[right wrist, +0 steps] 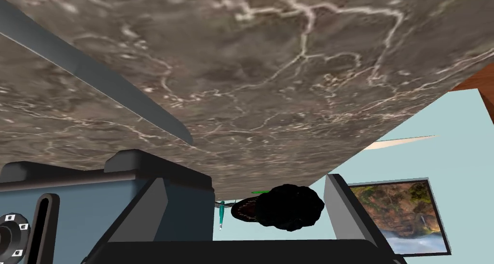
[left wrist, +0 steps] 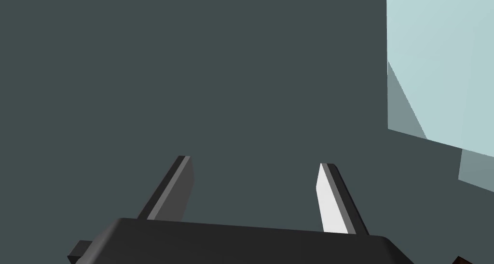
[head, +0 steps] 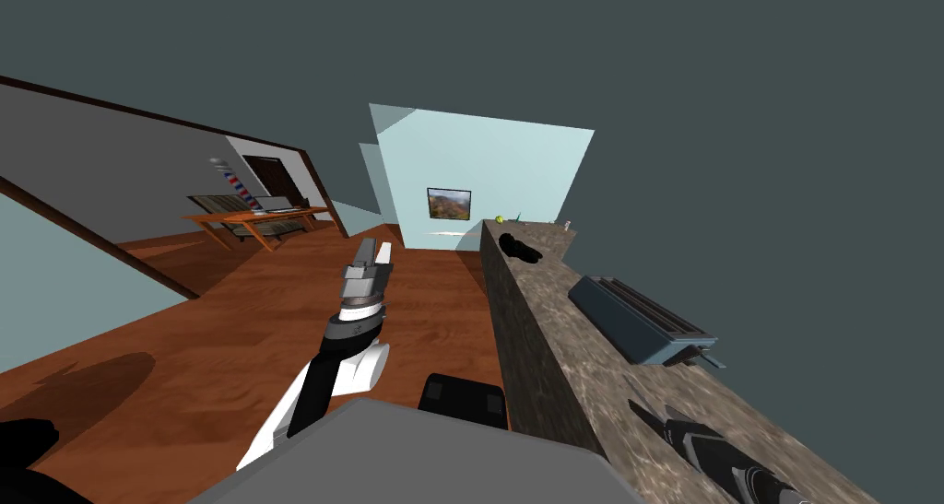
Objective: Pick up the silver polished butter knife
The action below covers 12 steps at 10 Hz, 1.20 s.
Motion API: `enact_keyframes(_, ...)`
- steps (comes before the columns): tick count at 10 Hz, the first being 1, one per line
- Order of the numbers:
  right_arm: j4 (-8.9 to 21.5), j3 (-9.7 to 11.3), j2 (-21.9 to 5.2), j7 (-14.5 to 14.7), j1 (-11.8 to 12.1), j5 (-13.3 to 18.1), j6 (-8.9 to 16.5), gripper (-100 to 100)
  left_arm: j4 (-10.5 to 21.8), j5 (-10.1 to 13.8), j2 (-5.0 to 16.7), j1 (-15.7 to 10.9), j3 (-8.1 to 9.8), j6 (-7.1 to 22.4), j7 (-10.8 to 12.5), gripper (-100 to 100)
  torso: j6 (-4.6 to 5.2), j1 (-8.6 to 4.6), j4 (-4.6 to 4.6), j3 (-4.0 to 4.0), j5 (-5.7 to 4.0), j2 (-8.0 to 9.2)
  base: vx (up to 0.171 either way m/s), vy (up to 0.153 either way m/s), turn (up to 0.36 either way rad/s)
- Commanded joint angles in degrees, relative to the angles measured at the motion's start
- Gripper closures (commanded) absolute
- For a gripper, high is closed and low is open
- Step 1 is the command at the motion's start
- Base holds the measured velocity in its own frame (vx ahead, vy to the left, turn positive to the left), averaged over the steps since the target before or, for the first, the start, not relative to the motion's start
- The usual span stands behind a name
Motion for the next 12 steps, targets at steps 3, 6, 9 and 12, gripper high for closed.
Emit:
enact_keyframes(3, 1.0, 1.5, -5.3, -0.5, 5.1, 0.5, 0.1, -100, 0.0, 0.0, 0.0, 0.0, 0.0, 0.0, 0.0, 0, 0.0, -0.13, 0.0, -0.01, -0.03, -0.01, -0.026, -0.1, 0.112)
enact_keyframes(6, 1.8, 2.7, -8.4, -0.7, 8.4, 0.7, -0.2, -100, 0.0, 0.0, 0.0, 0.0, 0.0, 0.0, 0.0, 0, 0.01, -0.05, 0.0, 0.0, -0.02, 0.01, -0.027, -0.081, 0.065)
enact_keyframes(9, 3.0, 4.6, -6.1, 0.1, 6.0, 1.3, 0.0, -100, 0.0, 0.0, 0.0, 0.0, 0.0, 0.0, 0.0, 0, 0.02, 0.23, -0.01, -0.04, 0.03, -0.08, 0.003, -0.016, 0.04)
enact_keyframes(12, 3.6, 5.6, -5.0, 0.4, 5.1, 1.6, 0.2, -100, 0.0, 0.0, 0.0, 0.0, 0.0, 0.0, 0.0, 0, -0.01, 0.29, -0.06, -0.15, 0.05, -0.27, 0.033, 0.0, 0.086)
